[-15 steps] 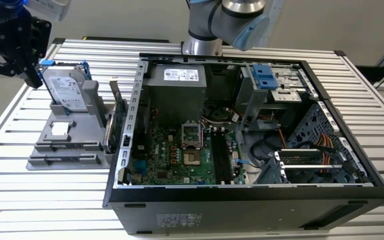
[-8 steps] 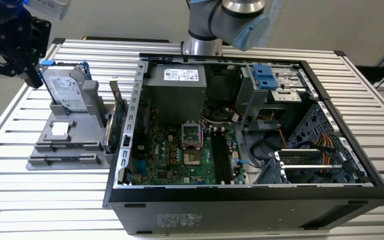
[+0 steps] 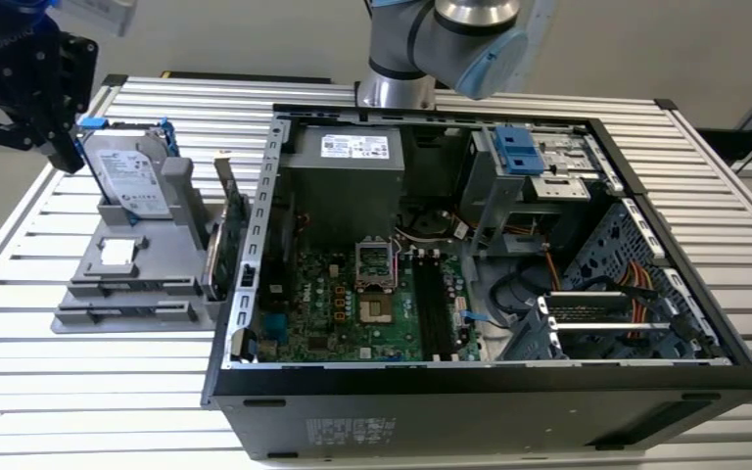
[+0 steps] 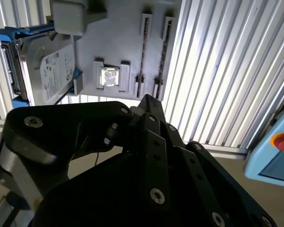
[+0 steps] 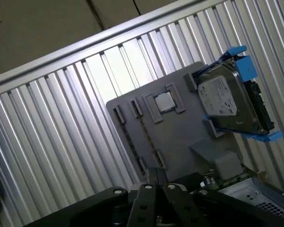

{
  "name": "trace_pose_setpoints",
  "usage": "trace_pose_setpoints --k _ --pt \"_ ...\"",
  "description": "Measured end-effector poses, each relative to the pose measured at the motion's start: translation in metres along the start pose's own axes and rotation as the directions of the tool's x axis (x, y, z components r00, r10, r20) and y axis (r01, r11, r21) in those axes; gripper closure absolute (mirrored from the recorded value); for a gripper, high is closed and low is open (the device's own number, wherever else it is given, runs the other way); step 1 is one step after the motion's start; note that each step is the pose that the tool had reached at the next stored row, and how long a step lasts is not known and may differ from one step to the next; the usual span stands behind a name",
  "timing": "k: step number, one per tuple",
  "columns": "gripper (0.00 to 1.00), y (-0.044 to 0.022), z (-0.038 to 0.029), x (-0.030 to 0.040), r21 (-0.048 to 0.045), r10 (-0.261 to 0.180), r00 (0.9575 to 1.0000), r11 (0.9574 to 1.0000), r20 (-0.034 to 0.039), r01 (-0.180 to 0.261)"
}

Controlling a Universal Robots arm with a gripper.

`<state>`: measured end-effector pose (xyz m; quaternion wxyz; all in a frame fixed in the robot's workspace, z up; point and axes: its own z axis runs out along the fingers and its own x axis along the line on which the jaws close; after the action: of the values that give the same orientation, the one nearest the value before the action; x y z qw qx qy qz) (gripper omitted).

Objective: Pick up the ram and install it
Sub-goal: 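Pick up the ram and move it above insertion slot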

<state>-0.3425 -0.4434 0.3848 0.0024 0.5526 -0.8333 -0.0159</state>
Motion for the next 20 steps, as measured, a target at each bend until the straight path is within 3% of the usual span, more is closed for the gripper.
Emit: trace_pose_setpoints --k 12,20 --pt "1.0 0.0 0.0 0.0 -0.0009 -0.083 0.9966 0.9966 -0.0023 0.083" --pt "1.0 0.0 0.0001 0.0 0.0 -0.173 0.9849 0.9849 -0.0041 0.173"
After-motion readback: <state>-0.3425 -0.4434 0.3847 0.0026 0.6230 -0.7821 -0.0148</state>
